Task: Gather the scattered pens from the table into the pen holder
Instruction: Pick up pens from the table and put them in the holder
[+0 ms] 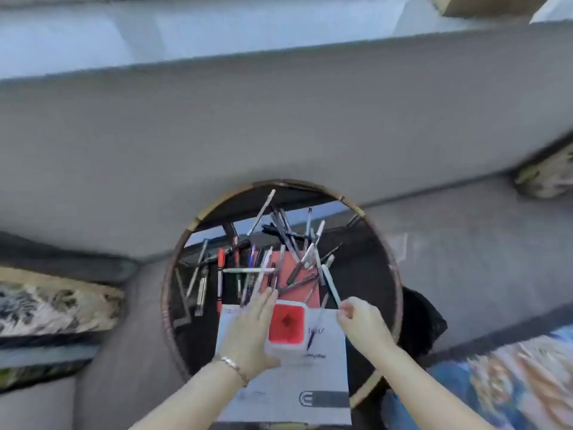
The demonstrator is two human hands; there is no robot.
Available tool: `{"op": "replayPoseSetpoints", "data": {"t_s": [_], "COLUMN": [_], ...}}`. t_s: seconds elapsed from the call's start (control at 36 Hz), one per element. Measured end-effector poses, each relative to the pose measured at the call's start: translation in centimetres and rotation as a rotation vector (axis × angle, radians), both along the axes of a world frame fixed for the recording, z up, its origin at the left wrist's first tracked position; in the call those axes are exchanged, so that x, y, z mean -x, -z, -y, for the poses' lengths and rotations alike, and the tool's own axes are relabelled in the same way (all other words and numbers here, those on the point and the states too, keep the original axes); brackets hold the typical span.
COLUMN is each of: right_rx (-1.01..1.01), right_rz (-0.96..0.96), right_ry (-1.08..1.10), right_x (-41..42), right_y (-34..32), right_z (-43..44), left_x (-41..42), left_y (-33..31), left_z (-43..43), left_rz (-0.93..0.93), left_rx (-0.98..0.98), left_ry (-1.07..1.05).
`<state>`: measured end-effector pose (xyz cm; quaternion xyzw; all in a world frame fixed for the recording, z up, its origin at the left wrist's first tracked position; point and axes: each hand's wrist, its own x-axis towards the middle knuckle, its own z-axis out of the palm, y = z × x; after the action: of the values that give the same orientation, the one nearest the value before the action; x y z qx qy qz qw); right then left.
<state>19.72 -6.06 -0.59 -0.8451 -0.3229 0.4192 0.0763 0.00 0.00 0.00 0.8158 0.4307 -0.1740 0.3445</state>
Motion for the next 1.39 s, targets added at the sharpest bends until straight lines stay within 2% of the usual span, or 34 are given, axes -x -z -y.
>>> {"op": "replayPoseSetpoints", "data": {"t_s": [0.14, 0.28, 0.44, 0.56, 0.67, 0.81, 0.92, 1.0, 1.11, 1.19, 1.25, 1.39], "right_rx": [0.096, 0.228, 0.281, 0.152, 0.025, 0.088, 0.048, -0.164, -0.650, -0.876, -0.879, -0.639], "right_rz": [0.025, 0.025, -0.005, 0.004, 0.182, 0.290, 0.315, 0.185, -0.315, -0.583, -0.699, -0.771], "right_ry": [0.147, 0.045, 0.092, 0.100, 0.037, -0.158, -0.013, 0.169, 0.406, 0.363, 0.339, 0.220], "right_x": [-0.3, 0.9, 1.2, 0.2, -1.7, -1.8, -1.8, -2.0, -0.6, 1.8, 3.8, 6.8], "right_y": [4.5, 8.5, 10.6, 9.9, 10.2, 12.0, 11.9, 9.3, 2.3, -1.5, -1.8, -1.2], "right_z": [-1.7, -3.2, -2.8, -2.9, -4.3, -5.3, -5.2, -5.2, -5.8, -5.8, -5.5, -4.5], "left_x": [-1.3, -2.0, -1.3, -1.0, -0.7, -0.1, 0.1, 0.1, -0.5, -1.6, -2.3, -3.2], "left_y": [2.9, 4.9, 6.2, 5.1, 3.7, 3.1, 2.5, 2.3, 2.4, 2.4, 2.4, 2.5], "left_z": [-0.7, -0.4, 0.4, 0.5, 0.3, 0.1, -0.1, -0.2, -0.5, -0.6, -0.5, -1.1], "left_rz": [-0.065, 0.044, 0.190, 0.314, 0.425, 0.459, 0.427, 0.408, 0.394, 0.415, 0.432, 0.497], "left_rx": [-0.094, -0.095, -0.142, -0.046, 0.057, 0.056, 0.072, 0.081, 0.082, 0.086, 0.075, 0.042], "left_ry": [0.040, -0.001, -0.132, -0.354, -0.576, -0.664, -0.681, -0.690, -0.668, -0.609, -0.570, -0.604]}}
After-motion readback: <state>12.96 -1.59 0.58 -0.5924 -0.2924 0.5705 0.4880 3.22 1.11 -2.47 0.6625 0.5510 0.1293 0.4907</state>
